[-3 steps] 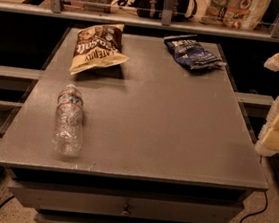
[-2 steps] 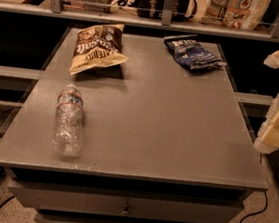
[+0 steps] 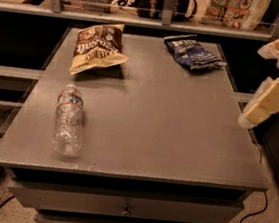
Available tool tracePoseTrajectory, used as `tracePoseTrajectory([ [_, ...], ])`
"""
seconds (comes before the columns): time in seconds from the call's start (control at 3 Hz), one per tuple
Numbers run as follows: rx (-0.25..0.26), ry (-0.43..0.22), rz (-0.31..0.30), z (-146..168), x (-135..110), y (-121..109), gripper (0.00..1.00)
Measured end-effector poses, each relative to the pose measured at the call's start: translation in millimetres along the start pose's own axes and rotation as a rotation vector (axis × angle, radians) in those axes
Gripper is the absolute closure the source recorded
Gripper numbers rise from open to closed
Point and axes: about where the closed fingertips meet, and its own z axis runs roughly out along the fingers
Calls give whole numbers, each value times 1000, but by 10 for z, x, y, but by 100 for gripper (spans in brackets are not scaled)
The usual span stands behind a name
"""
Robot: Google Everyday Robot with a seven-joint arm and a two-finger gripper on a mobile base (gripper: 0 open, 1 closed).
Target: Move blue chip bag near water bottle
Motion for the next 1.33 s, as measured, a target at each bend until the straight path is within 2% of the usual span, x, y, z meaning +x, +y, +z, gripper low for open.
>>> tracePoseTrajectory([
  [0.33, 37, -84, 43, 208, -119, -375, 0],
  [0.67, 109, -150, 97, 497, -313, -820, 0],
  [1.0, 94, -140, 87, 463, -292, -744, 0],
  [1.33, 75, -206, 87, 836, -507, -1080, 0],
])
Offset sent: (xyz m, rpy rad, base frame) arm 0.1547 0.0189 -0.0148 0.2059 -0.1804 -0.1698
